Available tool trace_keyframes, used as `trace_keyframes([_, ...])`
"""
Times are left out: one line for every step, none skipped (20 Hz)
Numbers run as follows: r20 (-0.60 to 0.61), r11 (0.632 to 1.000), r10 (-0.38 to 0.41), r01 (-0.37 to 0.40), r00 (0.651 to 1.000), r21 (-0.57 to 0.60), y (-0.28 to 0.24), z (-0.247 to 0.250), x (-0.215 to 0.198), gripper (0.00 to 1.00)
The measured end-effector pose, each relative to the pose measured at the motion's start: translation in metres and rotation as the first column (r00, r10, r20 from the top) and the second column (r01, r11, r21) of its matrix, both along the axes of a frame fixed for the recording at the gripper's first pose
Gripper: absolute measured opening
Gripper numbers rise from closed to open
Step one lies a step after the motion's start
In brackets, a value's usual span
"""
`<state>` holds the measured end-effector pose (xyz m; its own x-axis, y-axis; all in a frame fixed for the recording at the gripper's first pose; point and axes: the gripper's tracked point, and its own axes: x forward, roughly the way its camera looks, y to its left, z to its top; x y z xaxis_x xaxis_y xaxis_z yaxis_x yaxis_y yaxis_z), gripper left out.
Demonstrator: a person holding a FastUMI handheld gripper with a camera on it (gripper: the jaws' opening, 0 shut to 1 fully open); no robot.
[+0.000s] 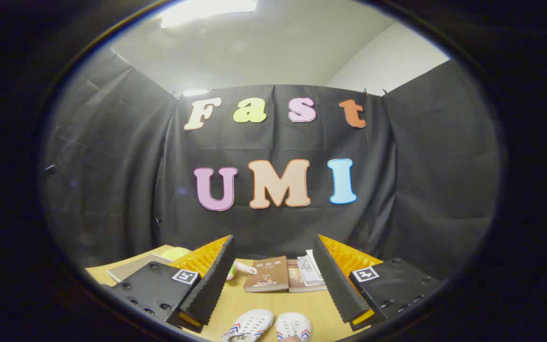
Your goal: Open the storage box then place both shoes into the box .Put the left shoe in first, then the right shoe, with the right side of both shoes facing outward in a uniform manner.
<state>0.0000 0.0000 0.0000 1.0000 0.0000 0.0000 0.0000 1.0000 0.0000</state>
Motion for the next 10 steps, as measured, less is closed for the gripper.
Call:
trace_keyframes([0.0, 1.0, 0.001, -0.001, 1.0, 0.007, 0.0011, 0.0006, 0.0007, 1.0])
trace_keyframes([0.003, 1.0, 0.002, -0.002, 1.0, 0.008, 0.0015, 0.0008, 0.0024, 1.0])
trace_keyframes([0.001, 1.0, 0.003, -0.003, 1.0, 0.004, 0.0015, 0.001, 0.0033, 1.0])
trace_keyframes([-0.002, 1.0, 0.009, -0.009, 1.0, 0.001, 0.0033, -0.0006, 0.0041, 1.0])
trace_keyframes([-0.005, 1.0, 0.011, -0.011, 1.0, -0.002, 0.0047, -0.0021, 0.0056, 1.0])
trace_keyframes([-0.006, 1.0, 0.011, -0.011, 1.0, -0.006, 0.005, -0.0029, 0.0067, 1.0])
trace_keyframes([-0.009, 1.0, 0.012, -0.012, 1.0, -0.01, 0.0057, -0.0037, 0.0077, 1.0])
trace_keyframes([-0.009, 1.0, 0.01, -0.01, 1.0, -0.014, 0.0066, -0.005, 0.0082, 1.0])
trace_keyframes([-0.005, 1.0, 0.012, -0.012, 1.0, -0.016, 0.0076, -0.0036, 0.0094, 1.0])
trace_keyframes([-0.001, 1.0, 0.011, -0.011, 1.0, -0.017, 0.0088, -0.0026, 0.0097, 1.0])
